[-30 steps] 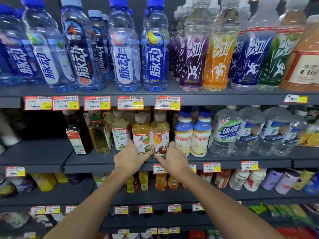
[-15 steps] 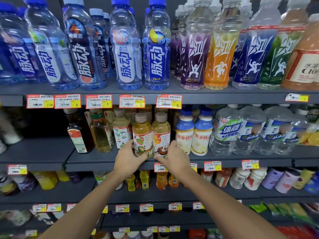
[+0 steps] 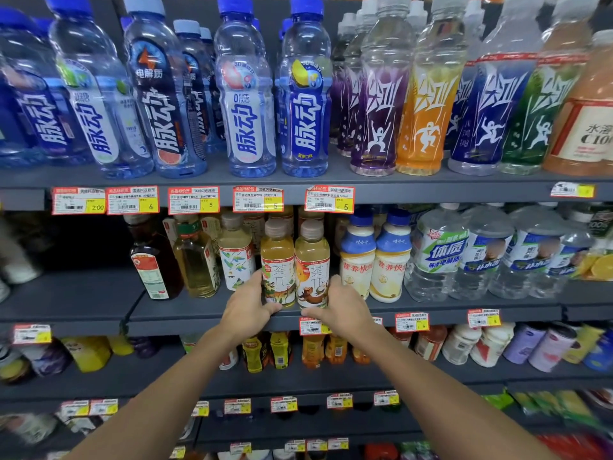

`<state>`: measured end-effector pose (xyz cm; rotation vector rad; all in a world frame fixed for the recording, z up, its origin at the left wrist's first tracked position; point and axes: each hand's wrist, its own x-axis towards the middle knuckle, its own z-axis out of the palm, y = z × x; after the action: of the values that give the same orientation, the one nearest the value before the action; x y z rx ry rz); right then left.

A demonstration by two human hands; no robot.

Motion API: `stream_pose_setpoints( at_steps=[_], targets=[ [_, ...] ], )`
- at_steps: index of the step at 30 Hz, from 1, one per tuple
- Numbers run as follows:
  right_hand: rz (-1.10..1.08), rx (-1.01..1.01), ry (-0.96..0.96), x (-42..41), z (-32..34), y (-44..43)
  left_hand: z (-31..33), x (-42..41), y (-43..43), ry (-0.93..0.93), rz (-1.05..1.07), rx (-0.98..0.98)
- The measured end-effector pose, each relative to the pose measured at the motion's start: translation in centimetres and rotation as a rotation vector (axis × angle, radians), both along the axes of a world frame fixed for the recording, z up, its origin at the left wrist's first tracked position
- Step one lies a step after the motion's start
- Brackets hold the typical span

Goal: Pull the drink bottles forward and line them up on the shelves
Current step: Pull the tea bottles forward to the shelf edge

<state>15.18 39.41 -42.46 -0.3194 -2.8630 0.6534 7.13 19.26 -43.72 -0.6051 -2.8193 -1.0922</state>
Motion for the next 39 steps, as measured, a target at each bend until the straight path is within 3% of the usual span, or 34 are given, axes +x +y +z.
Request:
stream_pose_setpoints(
  at_steps=[7,12,24,39],
  targets=[
    [0.075,-0.018,-0.066,-0.3,-0.2,0.8,-0.1,-0.7,-0.5,-0.034,-0.053,-0.049],
    [0.008,-0.028,-0.031,-0.4,-0.2,0.2,-0.2,-1.2,-0.4,-0.042,-0.054,-0.056],
    [0.105,0.250,-0.121,-0.3,1.0,0.8,0.2,-1.5,-1.2,0.016,-0.081,-0.211],
    [0.204,0.302,-0.127,0.0,1.6,1.5,0.5,-1.9,-1.4,0.026,-0.093,-0.197]
  ],
)
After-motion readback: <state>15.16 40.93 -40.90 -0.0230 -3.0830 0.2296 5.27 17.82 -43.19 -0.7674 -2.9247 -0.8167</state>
